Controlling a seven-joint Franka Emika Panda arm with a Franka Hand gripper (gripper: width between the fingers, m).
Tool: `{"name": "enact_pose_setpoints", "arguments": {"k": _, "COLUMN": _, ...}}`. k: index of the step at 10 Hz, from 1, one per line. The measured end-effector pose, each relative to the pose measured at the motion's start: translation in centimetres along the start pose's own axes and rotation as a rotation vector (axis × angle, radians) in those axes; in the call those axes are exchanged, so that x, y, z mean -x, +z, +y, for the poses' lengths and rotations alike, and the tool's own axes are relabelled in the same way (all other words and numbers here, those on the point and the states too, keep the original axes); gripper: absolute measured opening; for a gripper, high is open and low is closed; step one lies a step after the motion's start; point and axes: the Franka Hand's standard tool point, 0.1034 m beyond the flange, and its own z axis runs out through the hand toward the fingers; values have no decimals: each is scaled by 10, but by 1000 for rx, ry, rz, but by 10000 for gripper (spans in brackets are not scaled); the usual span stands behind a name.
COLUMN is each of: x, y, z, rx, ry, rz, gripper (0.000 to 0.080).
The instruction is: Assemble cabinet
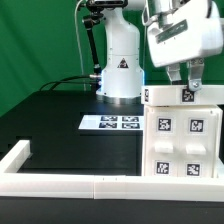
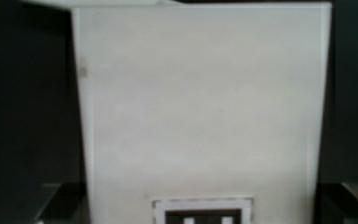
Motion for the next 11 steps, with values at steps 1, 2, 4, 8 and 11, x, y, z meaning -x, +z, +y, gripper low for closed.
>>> {"name": "enact_pose_setpoints", "arguments": {"k": 1, "x": 1, "y": 0, "z": 0, "rx": -2, "ry": 85, "rz": -8, "gripper": 560}}
{"name": "enact_pose_setpoints", "arguments": {"k": 2, "x": 1, "y": 0, "z": 0, "rx": -3, "ry": 181, "rz": -18, "gripper": 560}}
{"name": "enact_pose_setpoints", "arguments": {"k": 4, "x": 2, "y": 0, "z": 0, "rx": -4, "ry": 266, "rz": -27, "gripper": 560}}
{"name": "enact_pose_setpoints", "arguments": {"k": 8, "x": 3, "y": -2, "z": -1, "rx": -4, "ry": 236, "rz": -37, "gripper": 722}}
{"name": "enact_pose_setpoints", "arguments": {"k": 11, "x": 3, "y": -17, "z": -8, "rx": -41, "ry": 173, "rz": -60, "gripper": 796}}
